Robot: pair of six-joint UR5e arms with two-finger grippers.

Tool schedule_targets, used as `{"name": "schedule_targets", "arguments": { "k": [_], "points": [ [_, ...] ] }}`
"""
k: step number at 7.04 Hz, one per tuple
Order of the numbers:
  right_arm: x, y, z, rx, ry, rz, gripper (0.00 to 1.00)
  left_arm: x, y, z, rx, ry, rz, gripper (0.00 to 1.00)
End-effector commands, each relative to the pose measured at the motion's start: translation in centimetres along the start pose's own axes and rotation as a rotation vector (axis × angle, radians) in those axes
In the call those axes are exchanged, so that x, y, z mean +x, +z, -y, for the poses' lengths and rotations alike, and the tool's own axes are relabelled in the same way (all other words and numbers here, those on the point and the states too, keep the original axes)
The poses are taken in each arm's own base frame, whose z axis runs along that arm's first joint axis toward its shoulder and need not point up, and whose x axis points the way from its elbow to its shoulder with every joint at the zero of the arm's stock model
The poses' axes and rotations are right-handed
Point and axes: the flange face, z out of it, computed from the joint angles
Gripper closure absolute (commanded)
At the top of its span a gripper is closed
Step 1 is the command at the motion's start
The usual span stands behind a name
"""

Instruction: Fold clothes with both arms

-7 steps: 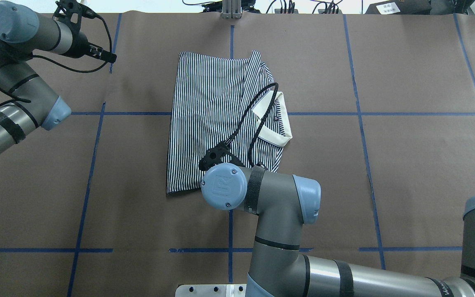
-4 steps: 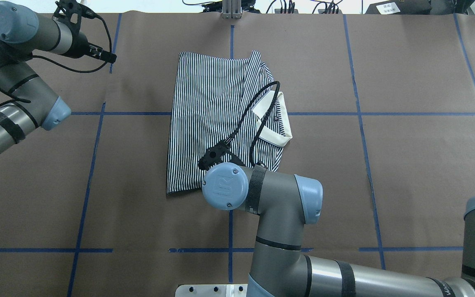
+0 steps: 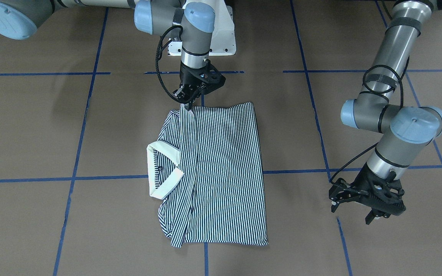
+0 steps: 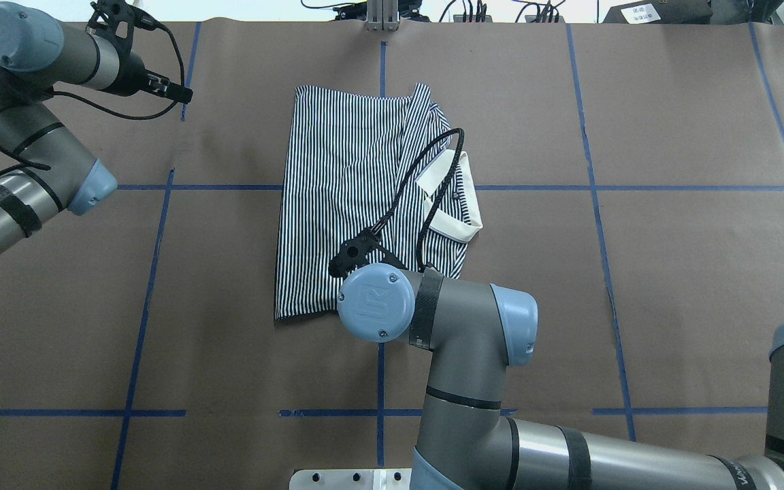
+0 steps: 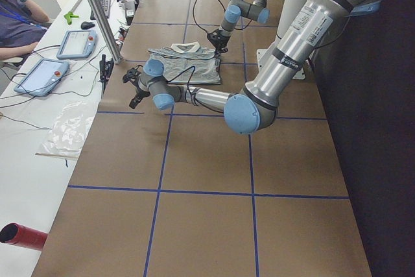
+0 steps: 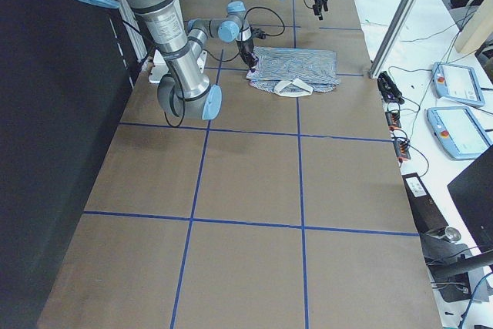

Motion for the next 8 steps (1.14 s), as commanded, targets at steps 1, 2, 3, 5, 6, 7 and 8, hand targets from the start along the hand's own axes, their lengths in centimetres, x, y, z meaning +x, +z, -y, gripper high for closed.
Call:
{"name": "schedule_targets", "arguments": {
  "k": [1, 2, 3, 5, 6, 7, 8],
  "points": [
    [1.8, -0.3, -1.9, 0.014, 0.003, 0.003, 1.0, 0.0, 0.0, 0.0, 0.001, -0.003, 0.0, 0.0],
    [3.5, 0.1, -4.3, 0.007, 0.002, -0.002, 1.0, 0.2, 0.0, 0.1, 0.002, -0.001, -0.003, 0.0],
    [4.7, 0.3, -6.1, 0.002, 0.003, -0.005, 1.0, 0.4, 0.1, 0.0, 0.002, -0.001, -0.006, 0.0],
    [4.8, 0.6, -7.3, -0.006, 0.018, -0.008, 0.9, 0.7, 0.1, -0.1, 0.001, 0.001, -0.008, 0.0],
    [4.3, 0.7, -7.6, -0.009, 0.07, -0.003, 0.37, 0.6, 0.1, -0.2, 0.0, 0.002, -0.008, 0.0],
    [4.4, 0.9, -7.9, -0.012, 0.169, -0.005, 0.0, 0.6, 0.1, -0.2, 0.0, 0.002, -0.008, 0.0],
    [4.3, -0.4, -7.6, 0.01, 0.194, 0.014, 0.0, 0.9, 0.3, -0.3, -0.003, 0.005, -0.01, 0.0]
  ]
}}
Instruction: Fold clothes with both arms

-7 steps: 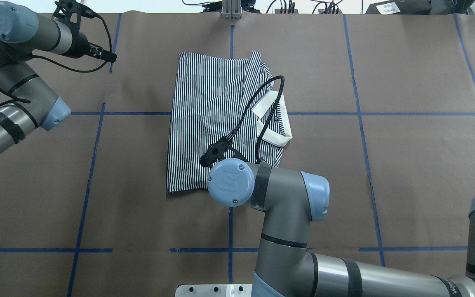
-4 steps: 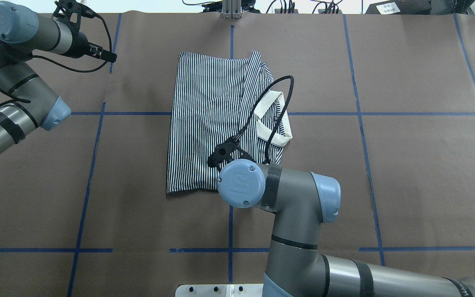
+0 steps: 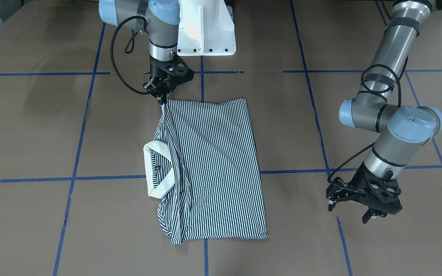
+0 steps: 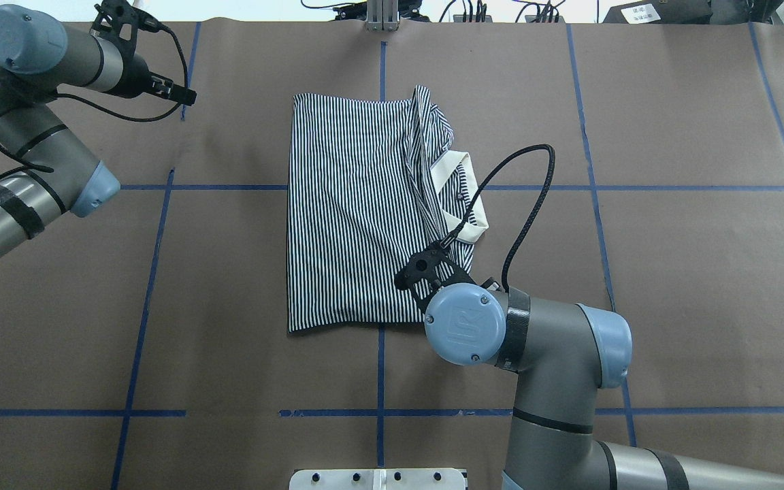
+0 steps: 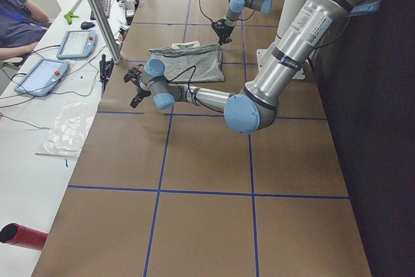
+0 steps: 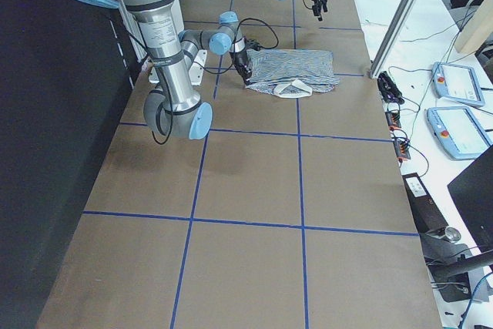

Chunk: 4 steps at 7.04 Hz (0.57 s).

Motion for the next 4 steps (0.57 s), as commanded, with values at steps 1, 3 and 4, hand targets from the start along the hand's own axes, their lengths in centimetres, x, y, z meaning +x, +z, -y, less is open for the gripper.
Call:
{"name": "schedule_targets", "arguments": {
  "k": [1, 3, 4],
  "points": [
    [0.8, -3.2, 0.9, 0.053, 0.075, 0.043, 0.0, 0.2, 0.1, -0.1, -0.002, 0.002, -0.002, 0.0],
    [3.9, -3.7, 4.0, 0.109, 0.124, 0.033, 0.02, 0.2, 0.1, -0.1, -0.002, 0.002, -0.002, 0.0],
    [3.6, -2.7, 6.9, 0.153, 0.122, 0.055, 0.05, 0.3, 0.1, -0.1, -0.003, 0.002, -0.003, 0.0]
  ]
}}
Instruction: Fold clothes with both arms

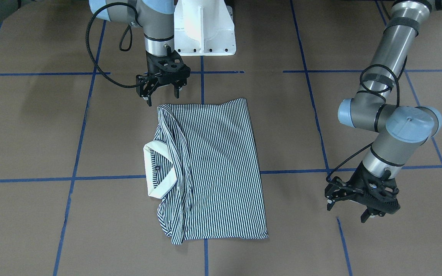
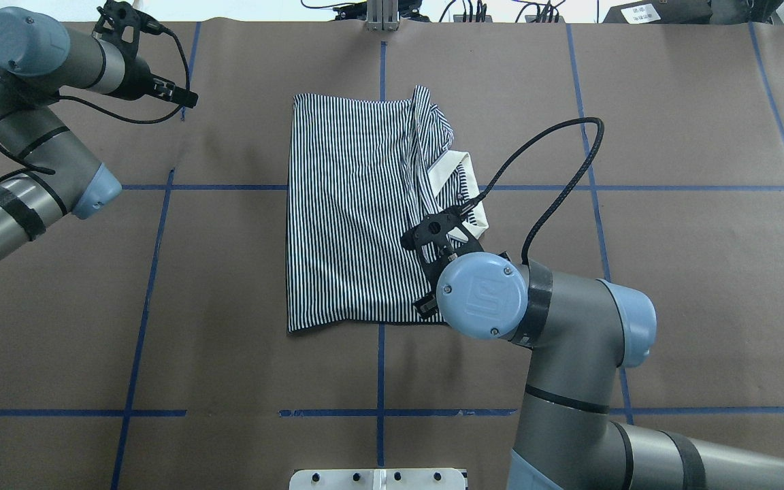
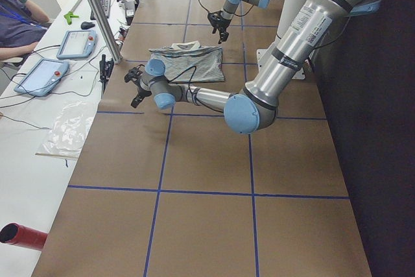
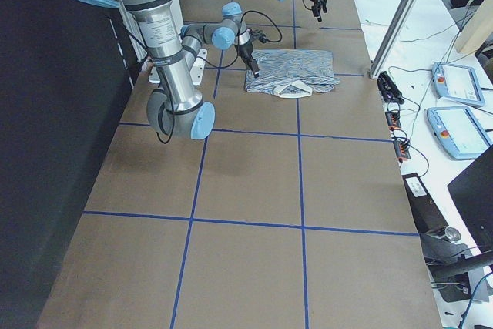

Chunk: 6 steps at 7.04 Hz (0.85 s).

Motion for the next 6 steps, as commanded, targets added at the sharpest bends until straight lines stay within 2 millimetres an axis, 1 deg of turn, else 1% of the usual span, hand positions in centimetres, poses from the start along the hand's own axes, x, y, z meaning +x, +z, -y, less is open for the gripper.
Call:
{"name": "schedule_targets", "arguments": {
  "k": [1, 2, 3, 4, 5, 6],
  "points": [
    [-2.4, 2.8, 5.9, 0.031, 0.01, 0.002, 0.09, 0.1, 0.0, 0.0, -0.001, 0.001, -0.001, 0.0],
    [-3.4, 4.7, 6.8, 0.005, 0.003, -0.024, 0.14, 0.0, 0.1, -0.1, -0.002, 0.0, 0.0, 0.0],
    [-3.5, 5.1, 6.6, -0.026, -0.023, -0.022, 0.3, 0.0, 0.1, -0.1, -0.002, 0.0, 0.0, 0.0],
    [-3.4, 5.9, 6.3, -0.054, -0.079, -0.041, 0.43, 0.0, 0.0, -0.1, -0.001, 0.001, -0.001, 0.0],
    [-3.2, 6.2, 6.1, -0.071, -0.098, -0.056, 0.51, 0.0, 0.0, -0.1, -0.001, 0.001, -0.001, 0.0],
    [-3.2, 6.2, 6.0, -0.078, -0.122, -0.058, 0.55, 0.0, 0.0, -0.1, -0.001, 0.001, -0.001, 0.0]
  ]
}}
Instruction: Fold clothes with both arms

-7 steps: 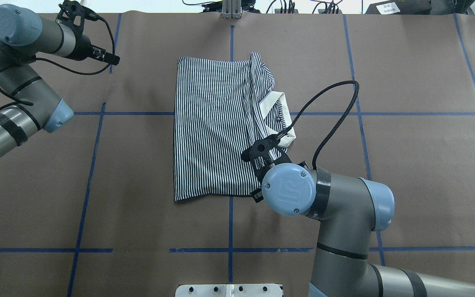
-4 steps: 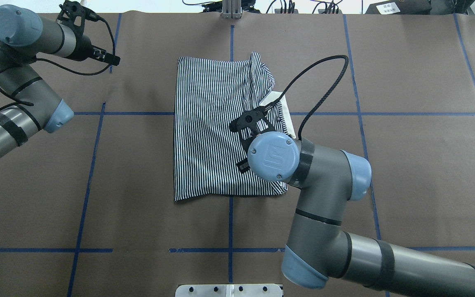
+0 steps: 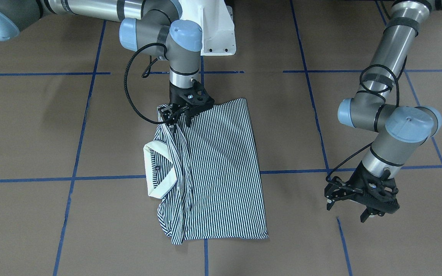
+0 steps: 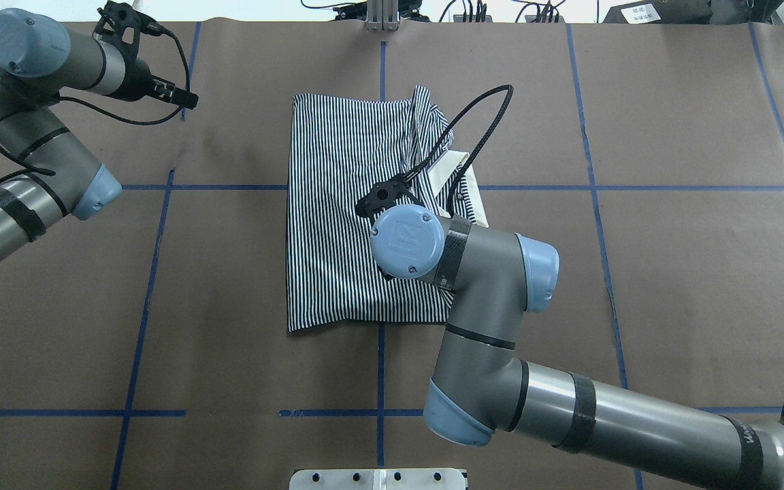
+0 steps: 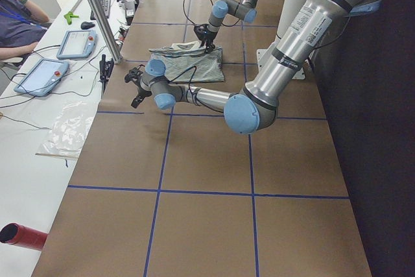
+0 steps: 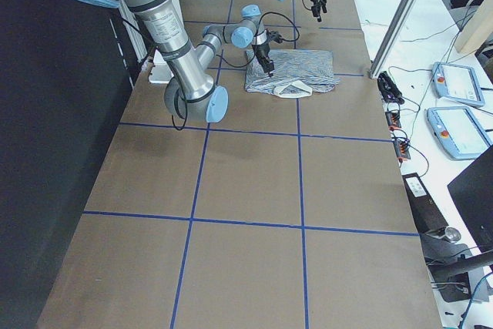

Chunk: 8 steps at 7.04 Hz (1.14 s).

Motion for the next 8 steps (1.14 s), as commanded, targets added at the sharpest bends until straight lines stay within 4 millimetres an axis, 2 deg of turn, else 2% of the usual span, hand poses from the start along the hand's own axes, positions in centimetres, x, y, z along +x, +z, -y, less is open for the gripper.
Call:
{"name": "schedule_targets", "arguments": {
  "k": [1, 2, 4, 7, 8],
  "points": [
    [0.06, 0.32, -0.15, -0.016, -0.033, -0.01, 0.56, 0.04, 0.0, -0.02, -0.002, 0.0, -0.004, 0.0],
    [0.19, 0.55, -0.33, -0.02, -0.033, -0.013, 0.58, -0.11, 0.1, -0.42, -0.007, -0.001, -0.003, 0.0],
    [0.35, 0.83, -0.56, -0.028, -0.052, -0.017, 0.75, -0.1, 0.08, -0.41, -0.006, 0.0, -0.003, 0.0],
    [0.07, 0.93, -0.75, -0.031, -0.056, -0.016, 0.73, 0.0, -0.01, -0.33, -0.003, -0.001, -0.005, 0.0],
    [-0.02, 0.94, -0.81, -0.031, -0.057, -0.015, 0.7, 0.19, -0.2, -0.18, -0.001, -0.013, -0.009, 0.0]
  ]
}}
